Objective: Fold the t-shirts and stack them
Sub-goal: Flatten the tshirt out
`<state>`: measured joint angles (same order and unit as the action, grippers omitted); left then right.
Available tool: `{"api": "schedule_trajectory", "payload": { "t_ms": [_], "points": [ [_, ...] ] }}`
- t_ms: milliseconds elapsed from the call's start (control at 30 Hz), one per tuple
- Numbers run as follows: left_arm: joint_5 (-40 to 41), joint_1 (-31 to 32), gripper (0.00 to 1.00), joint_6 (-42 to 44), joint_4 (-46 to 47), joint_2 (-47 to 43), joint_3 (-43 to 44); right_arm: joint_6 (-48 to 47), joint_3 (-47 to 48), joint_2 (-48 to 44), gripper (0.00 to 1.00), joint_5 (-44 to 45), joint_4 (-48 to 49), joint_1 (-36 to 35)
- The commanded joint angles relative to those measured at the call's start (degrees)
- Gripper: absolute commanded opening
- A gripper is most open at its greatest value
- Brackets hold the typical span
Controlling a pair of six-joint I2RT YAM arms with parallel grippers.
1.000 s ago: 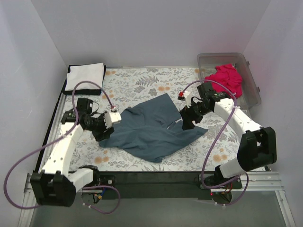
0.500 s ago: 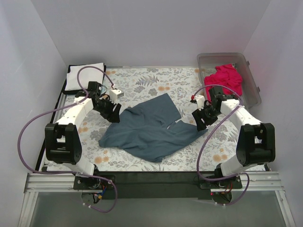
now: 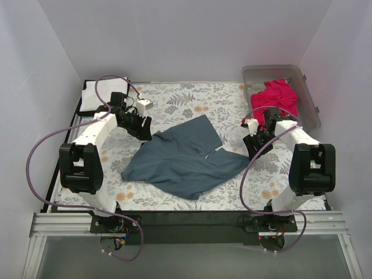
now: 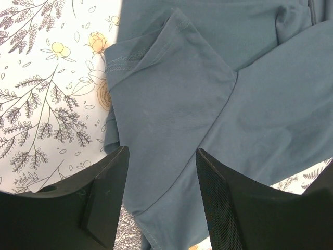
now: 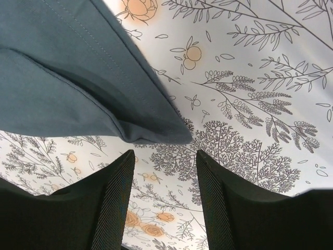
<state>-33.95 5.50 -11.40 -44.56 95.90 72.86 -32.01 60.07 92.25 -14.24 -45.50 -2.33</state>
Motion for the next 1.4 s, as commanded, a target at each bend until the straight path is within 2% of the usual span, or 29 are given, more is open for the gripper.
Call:
{"api": "schedule_trajectory", "payload": {
  "t_ms": [0,100,333,433,667,733,767,900,1033,1067,1133,1167,1200,1267,1367],
  "points": [
    [-1.8,0.3,0.53,-0.2,0.6,-0.9,0.9,-5.3,-0.7,-0.9,0.57,-2.9,0.7,0.5],
    [-2.2,0.3,0.54,0.0,0.0,0.2,2.1,-9.8,-1.4,-0.1,0.51,-2.2,0.8,0.7],
    [-0.2,1.0,0.56,-2.7,1.3,5.4,5.2,-12.3,-1.4,3.7,0.51,-2.0,2.8,0.7],
    [1.0,1.8,0.57,-2.6,1.3,8.2,6.9,-12.5,-2.1,4.5,0.47,-2.5,3.0,0.6],
    [2.9,5.7,0.59,-0.6,5.2,11.9,9.0,-13.1,-3.8,5.0,0.26,-2.6,3.8,0.5],
    [3.5,7.0,0.59,0.9,5.3,13.6,9.9,-13.0,-3.7,5.4,0.12,-2.5,3.7,0.6],
    [4.2,7.4,0.59,1.4,5.5,14.5,10.2,-12.6,-3.6,5.3,0.02,-2.5,3.7,0.6],
    [7.1,8.7,0.59,3.0,7.5,16.2,10.5,-12.6,-3.3,4.3,0.01,-3.1,3.2,0.7],
    [7.6,9.2,0.44,5.8,6.5,17.7,11.8,-12.5,-2.9,3.7,0.01,-3.3,2.3,0.6],
    [7.8,9.2,0.35,6.0,6.3,17.5,11.9,-12.5,-2.9,3.4,0.01,-3.3,2.2,0.6],
    [8.5,9.1,0.23,6.3,6.8,17.0,11.8,-12.5,-2.9,3.0,0.01,-3.3,1.8,0.6],
    [8.8,9.1,0.11,6.0,7.7,16.0,12.0,-12.5,-2.9,2.8,0.01,-3.4,1.8,0.6],
    [9.3,9.1,0.06,5.5,8.3,15.6,12.1,-12.6,-2.8,2.7,0.01,-3.8,1.7,0.7],
    [10.2,8.7,0.00,4.6,9.2,14.2,13.4,-12.2,-2.3,2.5,0.01,-4.0,1.3,0.6],
    [10.8,8.0,0.00,4.7,8.5,13.6,15.9,-11.8,-1.2,2.1,0.01,-4.7,0.6,0.6]
  ]
}}
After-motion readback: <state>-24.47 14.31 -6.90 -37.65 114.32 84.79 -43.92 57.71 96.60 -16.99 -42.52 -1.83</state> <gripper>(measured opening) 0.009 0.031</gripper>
